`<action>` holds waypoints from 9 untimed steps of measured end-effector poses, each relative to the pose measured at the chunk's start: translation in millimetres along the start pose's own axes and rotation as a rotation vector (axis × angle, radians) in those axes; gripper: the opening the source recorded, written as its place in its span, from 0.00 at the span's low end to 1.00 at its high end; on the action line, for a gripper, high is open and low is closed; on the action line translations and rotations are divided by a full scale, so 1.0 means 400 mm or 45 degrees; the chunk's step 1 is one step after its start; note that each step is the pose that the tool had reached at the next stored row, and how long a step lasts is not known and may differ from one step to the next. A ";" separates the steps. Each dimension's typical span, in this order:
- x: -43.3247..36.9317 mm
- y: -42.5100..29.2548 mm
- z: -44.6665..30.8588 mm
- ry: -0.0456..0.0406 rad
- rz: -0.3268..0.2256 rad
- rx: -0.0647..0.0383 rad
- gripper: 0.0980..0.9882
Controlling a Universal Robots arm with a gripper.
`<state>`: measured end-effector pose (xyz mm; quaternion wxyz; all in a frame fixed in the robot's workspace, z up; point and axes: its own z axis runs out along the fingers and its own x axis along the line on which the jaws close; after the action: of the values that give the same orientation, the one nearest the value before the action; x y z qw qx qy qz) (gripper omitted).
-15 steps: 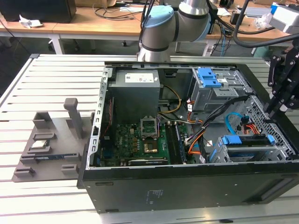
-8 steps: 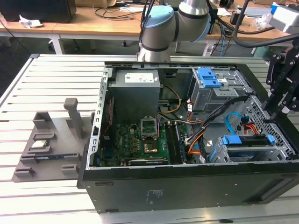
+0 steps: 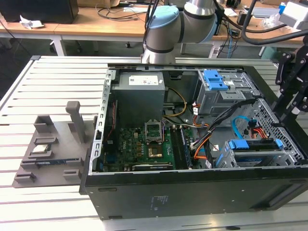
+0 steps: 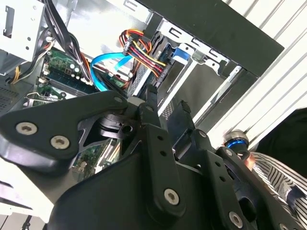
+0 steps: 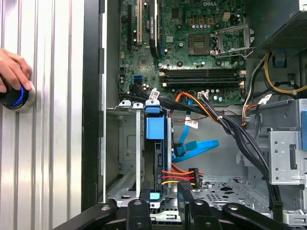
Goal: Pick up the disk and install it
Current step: 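Insert the second disk wire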
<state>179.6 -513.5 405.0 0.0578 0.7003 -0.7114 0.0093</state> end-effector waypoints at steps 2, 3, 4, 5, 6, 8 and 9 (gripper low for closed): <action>0.000 0.000 -0.001 0.000 0.000 0.000 0.30; 0.000 0.000 -0.001 0.000 0.000 0.000 0.30; 0.000 0.000 -0.002 0.000 0.000 0.000 0.30; 0.000 0.000 -0.002 0.000 0.000 0.000 0.30; 0.000 0.000 -0.002 0.000 0.000 0.000 0.30; 0.000 0.001 -0.002 0.000 0.000 0.000 0.30; 0.000 0.007 -0.002 0.000 0.000 0.000 0.30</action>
<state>176.8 -513.4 405.8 0.0579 0.7003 -0.7114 0.0093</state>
